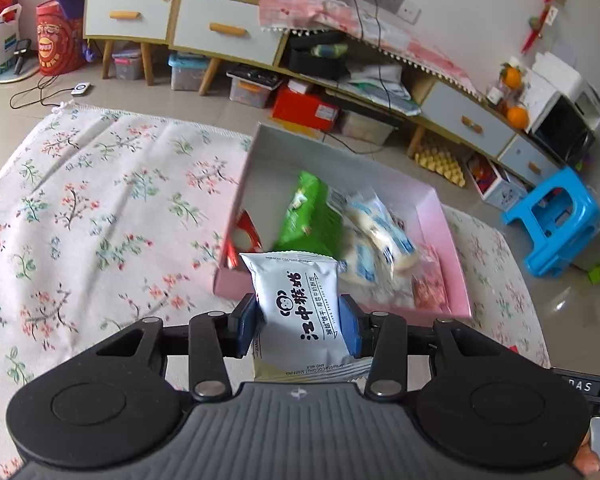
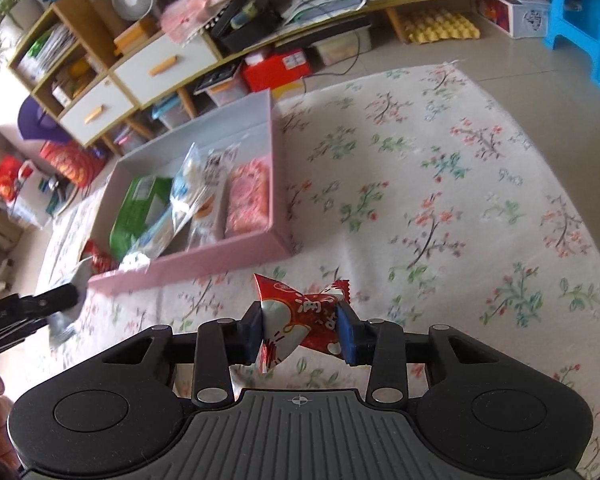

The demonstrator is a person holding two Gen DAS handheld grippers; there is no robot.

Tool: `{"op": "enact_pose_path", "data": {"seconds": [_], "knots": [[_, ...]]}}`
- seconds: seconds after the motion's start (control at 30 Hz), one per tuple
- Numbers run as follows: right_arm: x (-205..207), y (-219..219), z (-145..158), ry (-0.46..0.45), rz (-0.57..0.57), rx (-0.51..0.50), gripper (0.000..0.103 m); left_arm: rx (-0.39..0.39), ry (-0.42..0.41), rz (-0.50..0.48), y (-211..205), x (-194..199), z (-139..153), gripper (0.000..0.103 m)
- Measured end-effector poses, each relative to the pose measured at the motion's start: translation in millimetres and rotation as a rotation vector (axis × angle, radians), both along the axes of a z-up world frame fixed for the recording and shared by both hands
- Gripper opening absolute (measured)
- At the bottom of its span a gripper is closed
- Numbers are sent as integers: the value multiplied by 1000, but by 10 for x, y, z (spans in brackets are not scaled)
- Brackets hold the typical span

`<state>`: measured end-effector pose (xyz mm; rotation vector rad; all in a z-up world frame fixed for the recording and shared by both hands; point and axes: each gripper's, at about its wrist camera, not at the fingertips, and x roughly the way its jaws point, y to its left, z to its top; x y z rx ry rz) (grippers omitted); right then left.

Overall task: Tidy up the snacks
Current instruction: 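Grasp the white square pack with the left gripper while the right grasps the red wrapper, then carry both held snacks into the pink box and open both grippers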

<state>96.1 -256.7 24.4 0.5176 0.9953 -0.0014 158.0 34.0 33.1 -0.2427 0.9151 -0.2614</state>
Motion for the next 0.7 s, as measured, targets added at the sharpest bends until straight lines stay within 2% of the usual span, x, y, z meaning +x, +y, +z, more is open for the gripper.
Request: {"op": "enact_pose_path", "data": {"seconds": [0.27,0.37,0.7], "knots": [[252,41,192,-90,28,54,36,15,-53,-48,-136,174,16,40],[372,122,237,-114,51,53,37,-7,-47,-59,-142,247,-12,40],[646,387,199,-126,98,52,37,22,-36,-84,-191,404,-178,40]]}}
